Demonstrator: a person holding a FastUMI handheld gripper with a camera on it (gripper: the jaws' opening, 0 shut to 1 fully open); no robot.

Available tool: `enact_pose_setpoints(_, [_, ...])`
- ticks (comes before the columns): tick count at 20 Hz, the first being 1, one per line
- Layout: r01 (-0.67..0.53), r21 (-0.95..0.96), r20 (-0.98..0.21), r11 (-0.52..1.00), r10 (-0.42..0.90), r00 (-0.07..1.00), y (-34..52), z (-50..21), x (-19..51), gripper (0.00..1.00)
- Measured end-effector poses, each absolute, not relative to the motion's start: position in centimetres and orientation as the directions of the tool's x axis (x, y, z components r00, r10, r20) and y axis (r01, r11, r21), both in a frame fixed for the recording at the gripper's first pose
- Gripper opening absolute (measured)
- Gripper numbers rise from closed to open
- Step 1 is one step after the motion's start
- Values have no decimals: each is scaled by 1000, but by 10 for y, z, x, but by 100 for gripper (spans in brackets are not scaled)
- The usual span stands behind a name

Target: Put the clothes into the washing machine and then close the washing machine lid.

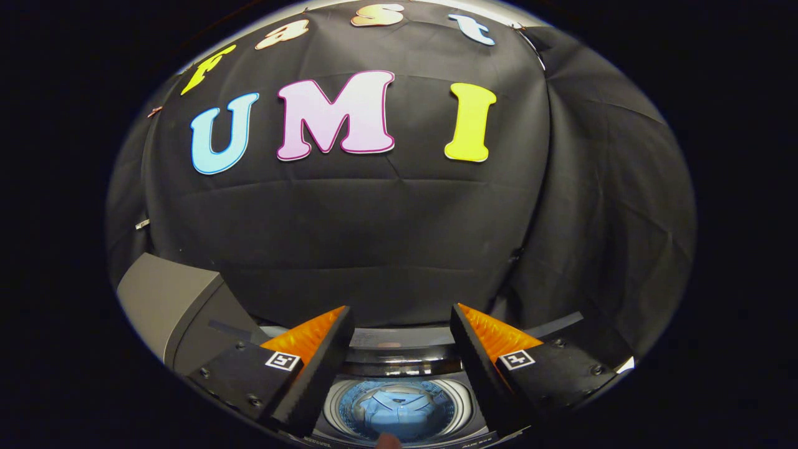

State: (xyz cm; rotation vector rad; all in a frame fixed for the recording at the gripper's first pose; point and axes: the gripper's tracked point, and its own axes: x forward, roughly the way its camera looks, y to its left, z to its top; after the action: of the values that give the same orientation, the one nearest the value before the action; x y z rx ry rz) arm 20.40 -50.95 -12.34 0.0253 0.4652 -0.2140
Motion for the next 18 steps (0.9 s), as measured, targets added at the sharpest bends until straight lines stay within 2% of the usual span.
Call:
enact_pose_setpoints(12, [203,-4,-407,979,-187,894,-503,-135,180,98])
enact_pose_setpoints(18, [201,-16,-507,979,-181,842,-495,-189,164,98])
